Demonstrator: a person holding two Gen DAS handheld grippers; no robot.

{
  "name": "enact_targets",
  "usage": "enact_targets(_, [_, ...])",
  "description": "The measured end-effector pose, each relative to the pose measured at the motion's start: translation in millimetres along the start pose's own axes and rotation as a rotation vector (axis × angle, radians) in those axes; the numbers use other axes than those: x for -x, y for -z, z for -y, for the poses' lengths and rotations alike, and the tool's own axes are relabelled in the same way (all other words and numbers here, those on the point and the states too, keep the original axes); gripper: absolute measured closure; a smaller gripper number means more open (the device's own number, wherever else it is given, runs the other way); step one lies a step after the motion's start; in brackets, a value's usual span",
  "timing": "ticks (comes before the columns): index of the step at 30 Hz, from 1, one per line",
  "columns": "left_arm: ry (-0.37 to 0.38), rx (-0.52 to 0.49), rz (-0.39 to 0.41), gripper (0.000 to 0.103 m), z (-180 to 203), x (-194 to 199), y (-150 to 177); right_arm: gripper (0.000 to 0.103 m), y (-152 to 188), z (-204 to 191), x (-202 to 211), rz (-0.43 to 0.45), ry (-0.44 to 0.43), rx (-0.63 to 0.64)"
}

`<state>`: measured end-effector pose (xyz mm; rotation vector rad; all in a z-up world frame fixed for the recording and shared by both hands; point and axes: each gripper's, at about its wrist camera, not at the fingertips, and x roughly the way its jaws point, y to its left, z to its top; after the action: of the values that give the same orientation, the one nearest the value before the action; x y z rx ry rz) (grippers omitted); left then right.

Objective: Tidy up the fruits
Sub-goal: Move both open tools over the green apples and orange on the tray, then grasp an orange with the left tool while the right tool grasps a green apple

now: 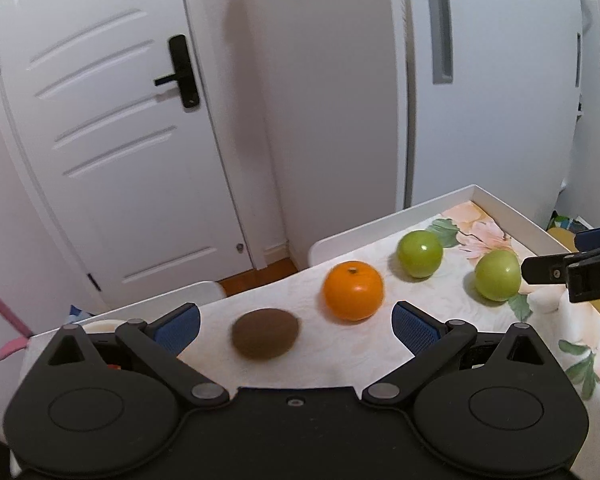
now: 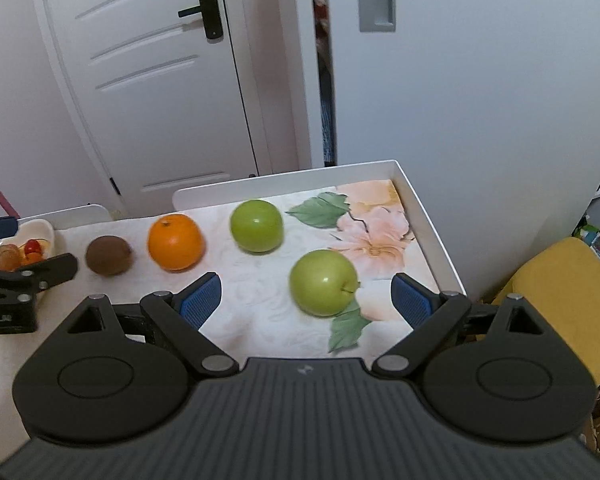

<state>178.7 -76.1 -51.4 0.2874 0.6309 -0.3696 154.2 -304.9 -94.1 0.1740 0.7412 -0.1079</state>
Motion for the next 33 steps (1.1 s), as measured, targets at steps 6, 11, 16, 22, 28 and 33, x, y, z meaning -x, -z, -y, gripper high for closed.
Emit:
enact_targets(6, [0.000,-0.012,-0.037,0.000,25.7,-43.2,-8.4,0.000,3.0,20.0,-27.4,-0.037,-0.040,-0.034])
enact_targets(11, [-0.017,-0.012,-0.062,0.000,36.9,-77.8,-12.1,0.000,6.9,29.6,-48.4,-0.059,-0.075,-0.039])
enact_targets(16, [-0.025,-0.015,-0.095,0.004,43.3,-107.3,-11.9,0.000,8.8,36.9,-63.7,-0.064,-0.097,-0.044])
enact_targets(22, [-0.012,-0.008,-0.124,0.011,49.5,-128.6,-9.1,0.006,9.8,39.5,-74.1,-0.084,-0.123,-0.041])
enact_targets(28, [-0.013,0.005,-0.139,0.029,49.1,-136.9,-9.1,0.009,9.2,41.0,-80.5,-0.092,-0.136,-0.035])
enact_targets(33, [-0.019,0.013,-0.139,0.036,48.0,-137.7,-8.5,0.014,8.3,41.8,-83.7,-0.095,-0.148,-0.033])
